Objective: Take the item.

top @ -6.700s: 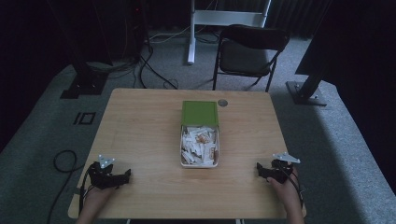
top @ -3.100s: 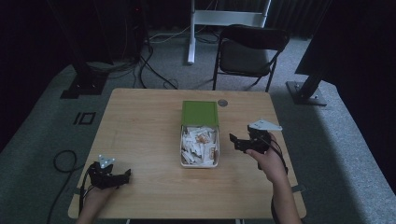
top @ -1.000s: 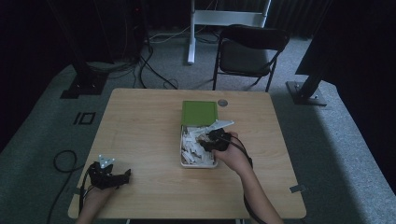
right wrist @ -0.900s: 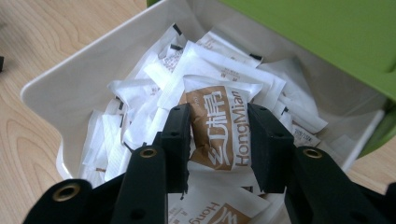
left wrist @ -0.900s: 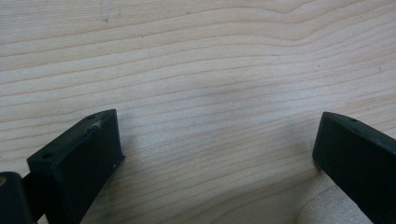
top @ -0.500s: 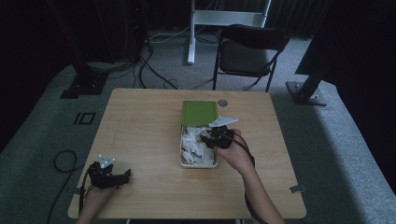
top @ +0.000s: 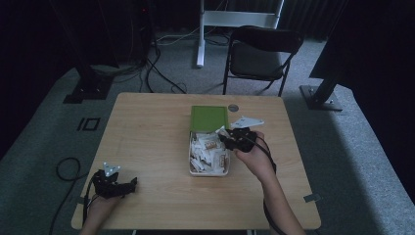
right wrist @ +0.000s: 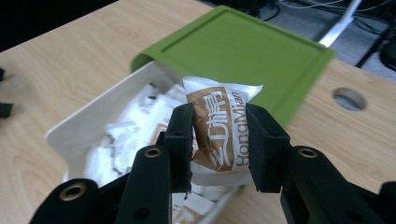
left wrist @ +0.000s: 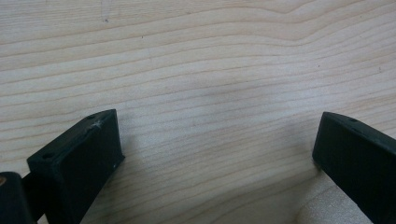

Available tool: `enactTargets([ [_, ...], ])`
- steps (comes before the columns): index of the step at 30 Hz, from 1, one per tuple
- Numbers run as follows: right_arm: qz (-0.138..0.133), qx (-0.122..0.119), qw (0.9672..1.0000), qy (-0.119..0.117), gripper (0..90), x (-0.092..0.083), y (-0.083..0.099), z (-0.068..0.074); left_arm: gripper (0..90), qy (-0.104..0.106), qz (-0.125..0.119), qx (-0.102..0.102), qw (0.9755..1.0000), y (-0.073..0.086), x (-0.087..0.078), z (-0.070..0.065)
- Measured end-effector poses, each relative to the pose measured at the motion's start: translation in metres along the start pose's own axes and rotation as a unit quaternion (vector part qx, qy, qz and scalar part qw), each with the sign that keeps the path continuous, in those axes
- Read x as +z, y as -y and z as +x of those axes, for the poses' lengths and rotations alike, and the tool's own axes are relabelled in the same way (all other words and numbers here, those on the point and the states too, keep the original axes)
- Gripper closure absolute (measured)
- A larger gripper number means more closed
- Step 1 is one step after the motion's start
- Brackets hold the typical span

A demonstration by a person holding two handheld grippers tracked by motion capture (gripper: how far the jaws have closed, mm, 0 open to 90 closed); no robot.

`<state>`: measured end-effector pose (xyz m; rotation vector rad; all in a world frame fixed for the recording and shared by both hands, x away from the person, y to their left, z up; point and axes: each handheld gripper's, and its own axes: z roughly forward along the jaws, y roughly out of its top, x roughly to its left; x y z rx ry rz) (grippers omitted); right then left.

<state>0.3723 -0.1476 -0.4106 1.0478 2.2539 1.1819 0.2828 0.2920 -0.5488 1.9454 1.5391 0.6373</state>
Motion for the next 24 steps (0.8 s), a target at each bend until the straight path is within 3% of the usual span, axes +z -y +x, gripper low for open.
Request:
enactTargets([
  [6, -0.01, 0.02, 0.9995, 0.022, 64.9, -0.01, 0.006, -0.017, 2.1, 0.0, 0.0, 0.0, 1.0, 0.0, 0.0, 0.0],
  [17, -0.01, 0.051, 0.9954, 0.08, 65.0, -0.018, 0.021, -0.047, 2.1, 0.0, 0.0, -0.001, 1.0, 0.0, 0.0, 0.0],
  [24, -0.01, 0.079, 0.9887, 0.127, 65.0, -0.012, 0.039, -0.068, 2.1, 0.0, 0.0, -0.001, 1.0, 0.0, 0.0, 0.0],
])
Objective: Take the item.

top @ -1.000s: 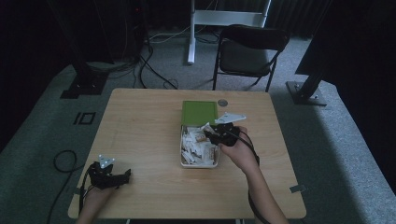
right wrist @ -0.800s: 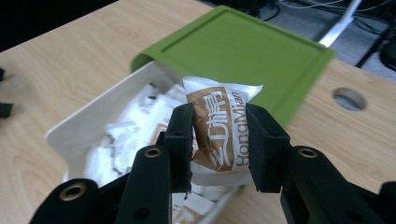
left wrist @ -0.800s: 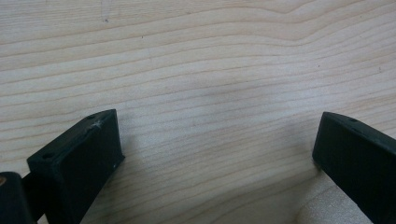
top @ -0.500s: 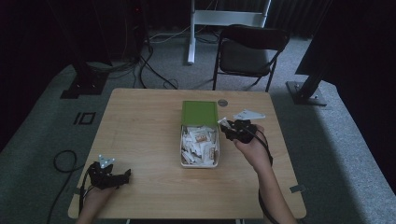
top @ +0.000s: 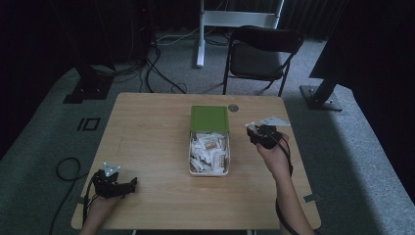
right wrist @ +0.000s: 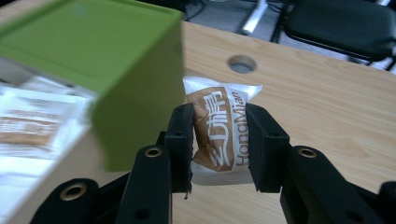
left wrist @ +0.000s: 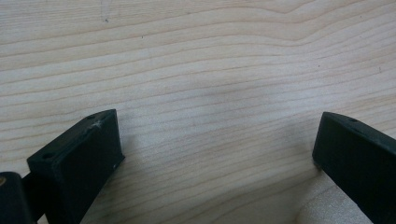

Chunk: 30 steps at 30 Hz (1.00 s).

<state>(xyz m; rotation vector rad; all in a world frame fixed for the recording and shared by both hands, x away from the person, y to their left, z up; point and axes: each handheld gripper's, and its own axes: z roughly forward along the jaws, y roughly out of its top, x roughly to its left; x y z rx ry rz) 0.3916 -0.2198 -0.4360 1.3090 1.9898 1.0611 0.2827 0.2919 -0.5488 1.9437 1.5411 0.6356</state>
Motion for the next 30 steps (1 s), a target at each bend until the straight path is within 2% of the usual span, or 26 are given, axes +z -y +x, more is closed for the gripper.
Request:
enactTargets([
  [6, 0.002, 0.022, 0.9995, 0.024, 64.9, 0.011, 0.01, -0.013, 2.1, 0.0, 0.0, 0.0, 1.0, 0.0, 0.0, 0.0],
  [8, 0.002, 0.021, 0.9993, 0.032, 65.0, 0.013, 0.012, -0.015, 2.1, 0.0, 0.0, 0.0, 1.0, 0.0, 0.0, 0.0],
  [9, 0.007, 0.027, 0.9987, 0.042, 65.0, 0.018, 0.015, -0.019, 2.1, 0.0, 0.0, 0.0, 1.0, 0.0, 0.0, 0.0],
  [13, 0.013, 0.043, 0.9979, 0.047, 64.9, 0.027, 0.021, -0.026, 2.1, 0.0, 0.0, 0.0, 1.0, 0.0, 0.0, 0.0],
  [15, 0.017, 0.042, 0.9977, 0.05, 64.9, 0.029, 0.023, -0.027, 2.1, 0.0, 0.0, 0.0, 1.0, 0.0, 0.0, 0.0],
  [16, 0.017, 0.051, 0.997, 0.056, 64.9, 0.034, 0.026, -0.03, 2.1, 0.0, 0.0, 0.0, 1.0, 0.0, 0.0, 0.0],
  [20, 0.024, 0.059, 0.9956, 0.069, 64.9, 0.044, 0.034, -0.036, 2.1, 0.0, 0.0, 0.0, 1.0, 0.0, 0.0, 0.0],
  [23, 0.025, 0.069, 0.9948, 0.071, 64.9, 0.05, 0.039, -0.039, 2.1, 0.0, 0.0, 0.0, 1.0, 0.0, 0.0, 0.0],
  [25, 0.032, 0.08, 0.9932, 0.079, 64.9, 0.057, 0.044, -0.043, 2.1, 0.0, 0.0, 0.0, 1.0, 0.0, 0.0, 0.0],
  [30, 0.046, 0.081, 0.9914, 0.092, 64.9, 0.069, 0.05, -0.048, 2.1, 0.0, 0.0, 0.0, 1.0, 0.0, 0.0, 0.0],
])
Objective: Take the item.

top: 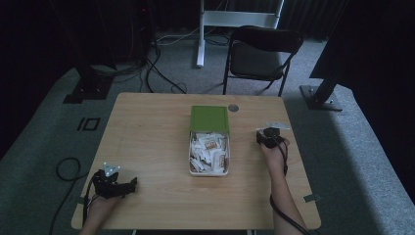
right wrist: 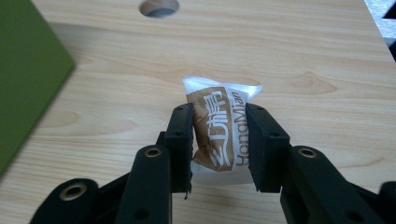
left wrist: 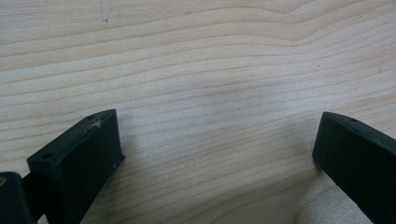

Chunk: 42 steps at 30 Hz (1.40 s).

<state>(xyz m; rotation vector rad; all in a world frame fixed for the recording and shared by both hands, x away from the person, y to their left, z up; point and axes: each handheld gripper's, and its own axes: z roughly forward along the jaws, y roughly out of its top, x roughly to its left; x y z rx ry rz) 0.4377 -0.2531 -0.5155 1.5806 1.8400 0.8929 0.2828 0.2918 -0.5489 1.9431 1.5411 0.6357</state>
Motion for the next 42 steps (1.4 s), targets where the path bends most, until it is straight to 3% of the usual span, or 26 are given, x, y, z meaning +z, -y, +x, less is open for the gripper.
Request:
enactTargets([
  [16, 0.025, 0.005, 0.9996, 0.014, 64.8, 0.022, 0.007, -0.001, 2.1, 0.0, 0.0, 0.0, 1.0, 0.0, 0.0, 0.0],
  [27, 0.035, -0.012, 0.9991, 0.018, 63.9, 0.028, 0.008, -0.002, 2.1, 0.0, 0.0, 0.0, 1.0, 0.0, 0.0, 0.0],
  [31, 0.04, -0.003, 0.9991, 0.01, 55.0, 0.029, 0.007, -0.002, 2.1, 0.0, 0.0, 0.0, 1.0, 0.0, 0.0, 0.0],
  [37, 0.049, -0.009, 0.9987, 0.005, 42.6, 0.026, 0.007, -0.001, 2.1, 0.0, 0.0, 0.0, 1.0, 0.0, 0.0, 0.0],
  [39, 0.042, 0.019, 0.9989, 0.002, 37.8, 0.024, 0.008, -0.002, 2.1, 0.0, 0.0, 0.0, 1.0, 0.0, 0.0, 0.0],
  [42, 0.039, 0.013, 0.9992, 0.0, 32.0, 0.021, 0.01, -0.001, 2.1, 0.0, 0.0, 0.0, 1.0, 0.0, 0.0, 0.0],
])
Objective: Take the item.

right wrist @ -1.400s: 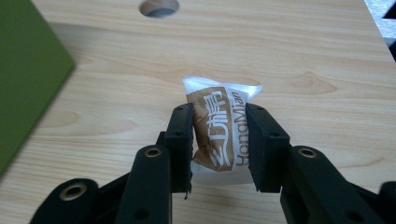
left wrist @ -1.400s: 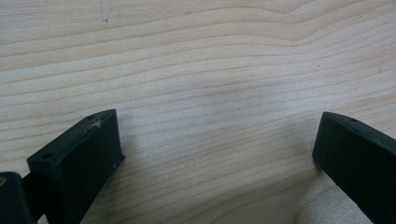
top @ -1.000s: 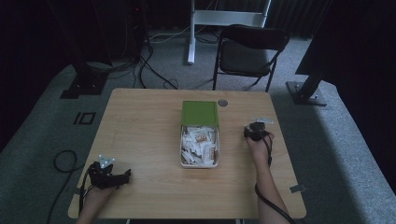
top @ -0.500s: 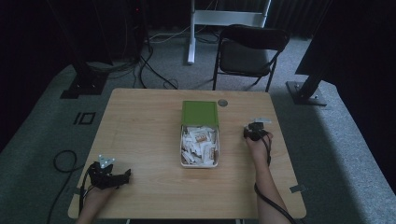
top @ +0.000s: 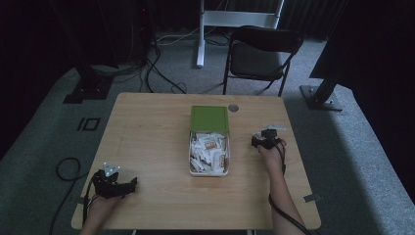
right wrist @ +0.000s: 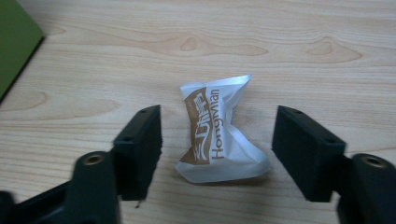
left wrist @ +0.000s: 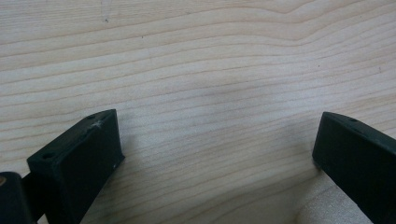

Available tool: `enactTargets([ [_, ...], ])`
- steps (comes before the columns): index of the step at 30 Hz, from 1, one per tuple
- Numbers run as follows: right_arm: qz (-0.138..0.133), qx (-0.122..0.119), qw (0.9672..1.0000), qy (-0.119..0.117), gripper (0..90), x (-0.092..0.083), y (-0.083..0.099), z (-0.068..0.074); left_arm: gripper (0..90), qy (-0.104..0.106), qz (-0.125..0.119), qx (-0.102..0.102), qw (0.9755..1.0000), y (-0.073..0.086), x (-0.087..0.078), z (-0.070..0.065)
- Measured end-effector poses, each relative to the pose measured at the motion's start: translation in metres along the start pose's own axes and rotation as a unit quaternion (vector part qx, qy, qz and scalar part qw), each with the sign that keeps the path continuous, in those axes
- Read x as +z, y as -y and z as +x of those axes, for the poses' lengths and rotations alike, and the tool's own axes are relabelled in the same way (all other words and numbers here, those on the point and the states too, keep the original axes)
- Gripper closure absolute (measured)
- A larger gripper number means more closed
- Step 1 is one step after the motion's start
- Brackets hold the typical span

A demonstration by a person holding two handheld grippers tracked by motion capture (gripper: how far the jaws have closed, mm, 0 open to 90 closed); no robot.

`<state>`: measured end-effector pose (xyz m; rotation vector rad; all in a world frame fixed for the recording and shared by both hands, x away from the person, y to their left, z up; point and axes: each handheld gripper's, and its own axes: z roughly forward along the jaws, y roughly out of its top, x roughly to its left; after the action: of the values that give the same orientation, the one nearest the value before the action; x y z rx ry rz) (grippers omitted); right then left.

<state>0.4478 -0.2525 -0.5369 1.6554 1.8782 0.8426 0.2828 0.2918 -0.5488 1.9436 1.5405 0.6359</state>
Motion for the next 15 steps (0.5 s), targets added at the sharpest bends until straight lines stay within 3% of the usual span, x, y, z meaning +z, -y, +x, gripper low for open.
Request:
enactTargets([
  [5, -0.015, 0.013, 0.9998, 0.0, 22.9, -0.005, 0.006, -0.003, 2.1, 0.0, 0.0, 0.0, 1.0, 0.0, 0.0, 0.0],
  [12, -0.025, 0.011, 0.9996, -0.01, 13.8, -0.019, 0.014, -0.004, 2.1, 0.0, 0.0, 0.0, 1.0, 0.0, 0.0, 0.0],
  [15, -0.033, 0.004, 0.9993, -0.017, 13.9, -0.027, 0.017, -0.004, 2.1, 0.0, 0.0, 0.0, 1.0, 0.0, 0.0, 0.0],
])
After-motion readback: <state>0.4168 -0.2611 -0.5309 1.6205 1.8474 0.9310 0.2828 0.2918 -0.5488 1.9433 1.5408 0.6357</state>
